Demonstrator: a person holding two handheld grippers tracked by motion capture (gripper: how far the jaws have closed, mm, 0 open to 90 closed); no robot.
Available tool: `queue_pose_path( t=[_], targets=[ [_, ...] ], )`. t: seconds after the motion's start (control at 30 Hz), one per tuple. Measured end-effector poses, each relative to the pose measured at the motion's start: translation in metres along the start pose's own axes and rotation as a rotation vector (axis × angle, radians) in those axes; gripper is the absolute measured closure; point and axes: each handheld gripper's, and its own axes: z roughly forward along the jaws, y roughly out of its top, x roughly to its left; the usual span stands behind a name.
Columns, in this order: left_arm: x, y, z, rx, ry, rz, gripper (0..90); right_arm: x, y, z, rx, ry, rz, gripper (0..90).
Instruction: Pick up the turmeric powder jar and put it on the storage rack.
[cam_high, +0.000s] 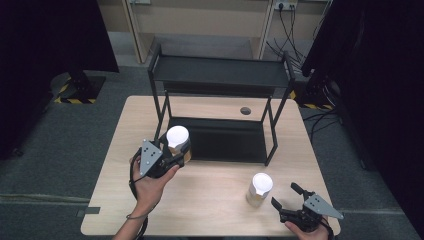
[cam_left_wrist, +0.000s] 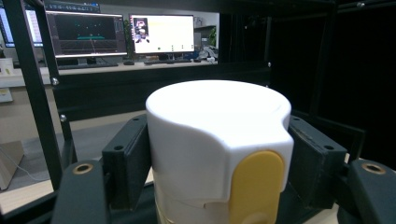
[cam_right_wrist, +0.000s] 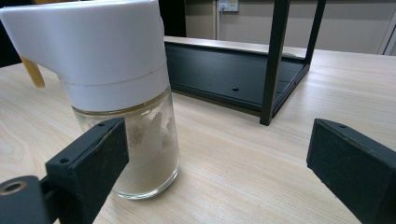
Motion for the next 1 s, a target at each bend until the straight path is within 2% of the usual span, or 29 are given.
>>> queue_pose_path(
  t=[1.0],
  targets=[
    [0.001, 0.041, 0.014, -0.033, 0.056, 0.011, 30.8, 0.000, -0.001, 0.000, -0.005, -0.003, 0.008, 6.3]
  ],
)
